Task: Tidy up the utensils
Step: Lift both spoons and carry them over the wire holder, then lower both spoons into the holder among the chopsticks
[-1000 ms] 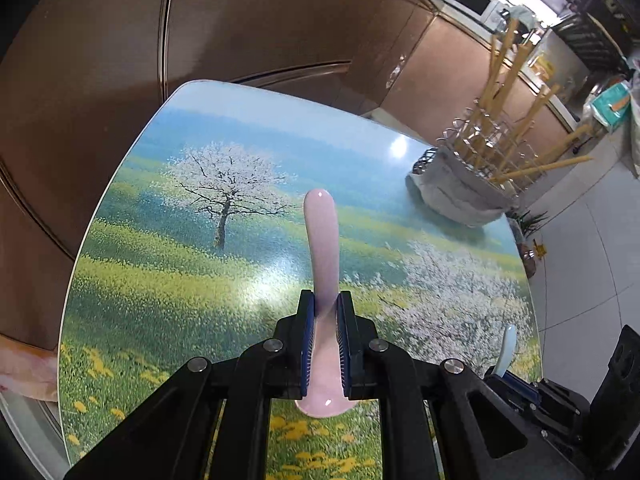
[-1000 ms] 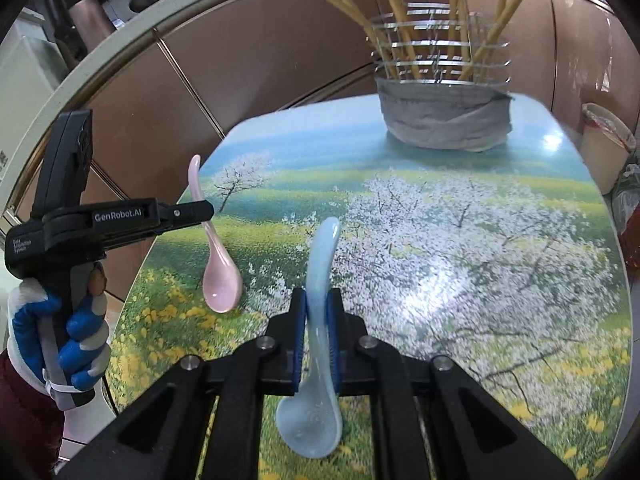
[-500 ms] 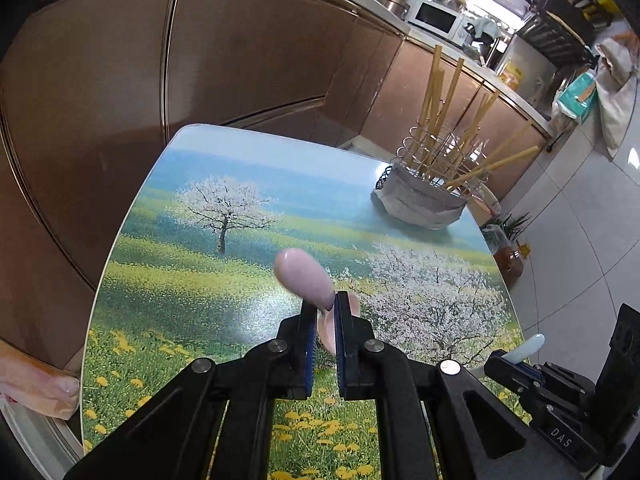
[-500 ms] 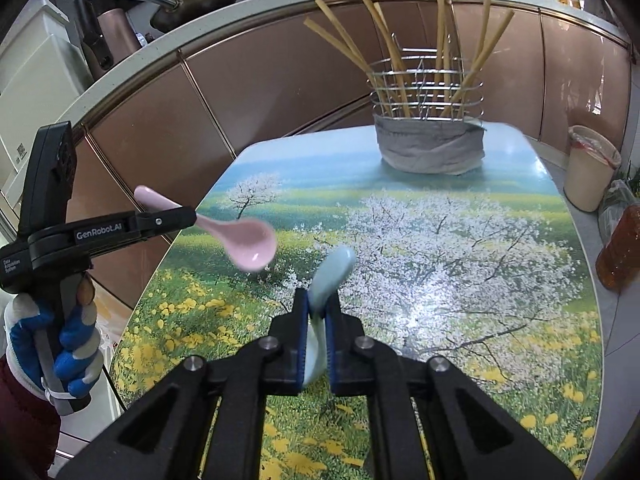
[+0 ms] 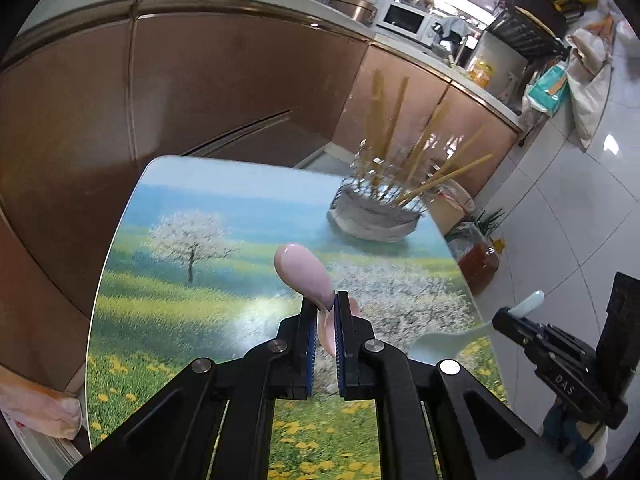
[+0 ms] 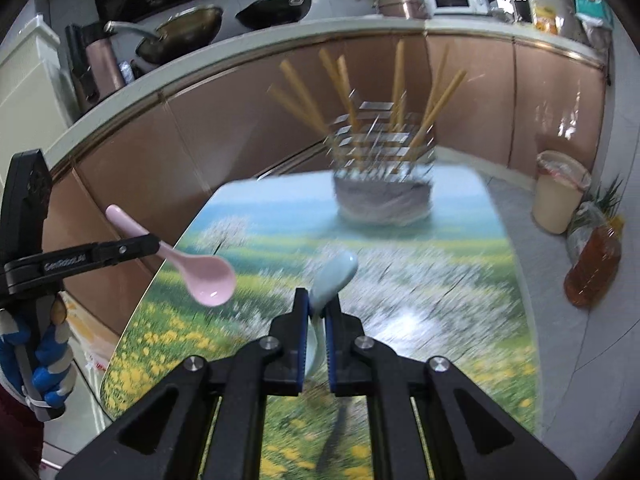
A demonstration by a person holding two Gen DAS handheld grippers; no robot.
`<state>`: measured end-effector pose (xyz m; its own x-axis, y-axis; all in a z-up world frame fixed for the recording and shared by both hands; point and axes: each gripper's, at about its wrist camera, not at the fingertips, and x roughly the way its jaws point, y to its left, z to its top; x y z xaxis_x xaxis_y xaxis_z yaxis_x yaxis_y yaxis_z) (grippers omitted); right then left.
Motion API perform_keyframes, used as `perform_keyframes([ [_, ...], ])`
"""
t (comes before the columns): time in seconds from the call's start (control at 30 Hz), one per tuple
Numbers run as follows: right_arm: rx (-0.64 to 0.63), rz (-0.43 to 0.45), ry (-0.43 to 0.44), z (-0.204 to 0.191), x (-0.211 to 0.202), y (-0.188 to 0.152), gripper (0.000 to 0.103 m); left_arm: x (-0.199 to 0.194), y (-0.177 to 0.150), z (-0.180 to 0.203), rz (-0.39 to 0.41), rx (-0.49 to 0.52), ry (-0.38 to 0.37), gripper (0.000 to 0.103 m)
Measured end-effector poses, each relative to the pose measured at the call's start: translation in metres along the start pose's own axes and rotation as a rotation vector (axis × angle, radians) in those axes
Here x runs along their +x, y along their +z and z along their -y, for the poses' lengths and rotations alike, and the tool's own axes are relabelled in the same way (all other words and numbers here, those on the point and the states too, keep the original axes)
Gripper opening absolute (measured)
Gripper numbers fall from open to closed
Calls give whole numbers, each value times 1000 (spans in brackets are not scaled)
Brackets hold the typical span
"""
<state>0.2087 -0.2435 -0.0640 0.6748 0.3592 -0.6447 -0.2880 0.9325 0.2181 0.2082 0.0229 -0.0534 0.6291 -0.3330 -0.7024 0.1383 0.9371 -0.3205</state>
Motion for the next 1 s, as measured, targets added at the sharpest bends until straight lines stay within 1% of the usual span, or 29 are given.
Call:
perform_keyframes([
  [0.07, -4, 33, -19, 9, -9, 18, 7, -2, 17, 12, 5, 15, -32, 8],
  [0.27, -10, 134, -60, 29, -31, 74, 7, -3, 69, 46, 49, 71, -90, 8],
  [0.43, -11, 201, -76, 42, -31, 116, 7, 10, 118, 74, 92, 113, -113, 8],
  [0.57, -19, 227, -83, 47, -16, 144, 7, 35, 145, 85, 102, 136, -78, 8],
  [0.73, -53, 228, -101, 50, 15, 170, 7, 76, 163, 95, 97, 175, 10, 8],
  [0.9, -70, 191, -117, 55, 56, 177, 7, 119, 169, 99, 57, 197, 56, 8],
  [1.0, -86, 163, -135, 56, 79, 176, 7, 142, 164, 98, 33, 207, 73, 8],
])
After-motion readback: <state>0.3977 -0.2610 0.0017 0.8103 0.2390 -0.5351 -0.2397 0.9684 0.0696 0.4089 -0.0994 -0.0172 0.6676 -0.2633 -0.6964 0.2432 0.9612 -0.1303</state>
